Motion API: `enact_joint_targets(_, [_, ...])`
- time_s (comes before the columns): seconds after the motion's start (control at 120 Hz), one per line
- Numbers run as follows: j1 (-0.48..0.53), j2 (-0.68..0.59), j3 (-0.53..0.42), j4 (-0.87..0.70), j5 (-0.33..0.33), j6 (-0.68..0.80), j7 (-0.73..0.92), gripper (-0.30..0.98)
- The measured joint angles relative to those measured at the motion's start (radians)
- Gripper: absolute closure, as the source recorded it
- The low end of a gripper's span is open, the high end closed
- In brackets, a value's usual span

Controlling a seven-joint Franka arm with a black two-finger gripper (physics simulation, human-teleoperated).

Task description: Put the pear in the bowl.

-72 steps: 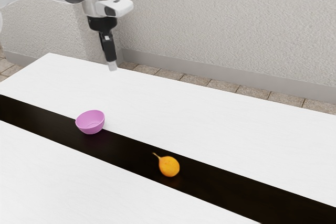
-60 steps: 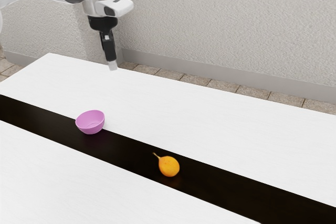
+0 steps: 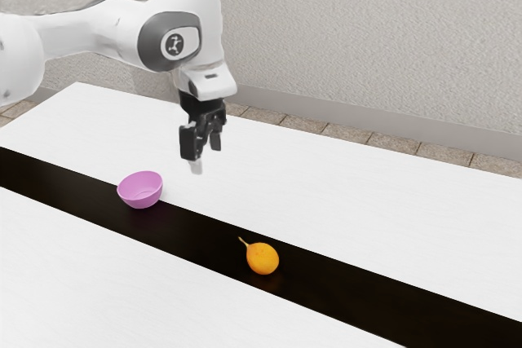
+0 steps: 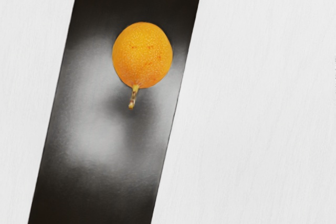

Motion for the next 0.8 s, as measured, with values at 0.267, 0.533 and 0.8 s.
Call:
enact_joint_targets(0.267, [-0.053, 0.187, -0.006, -0.037, -0.097, 0.211, 0.246, 0.00])
enact_joint_targets(0.533, [-0.084, 0.221, -0.005, -0.180, -0.100, 0.405, 0.310, 0.00])
enact_joint_targets(0.8, [-0.095, 0.297, -0.004, -0.195, -0.051, 0.513, 0.260, 0.00])
